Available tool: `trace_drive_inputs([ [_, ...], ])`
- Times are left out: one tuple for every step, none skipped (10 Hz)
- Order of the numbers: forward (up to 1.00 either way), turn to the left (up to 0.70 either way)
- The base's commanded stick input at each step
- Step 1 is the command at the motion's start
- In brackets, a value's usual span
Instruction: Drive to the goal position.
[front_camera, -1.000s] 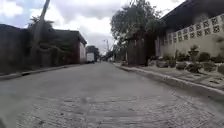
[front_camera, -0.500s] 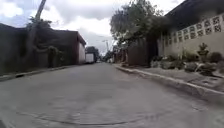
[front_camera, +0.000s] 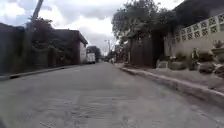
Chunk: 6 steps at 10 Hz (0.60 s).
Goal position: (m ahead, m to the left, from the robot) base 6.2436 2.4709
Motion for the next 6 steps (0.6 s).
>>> trace_drive_inputs([
  [1.0, 0.06],
  [1.0, 0.06],
  [1.0, 0.06],
  [1.0, 0.06],
  [1.0, 0.06],
  [1.0, 0.06],
])
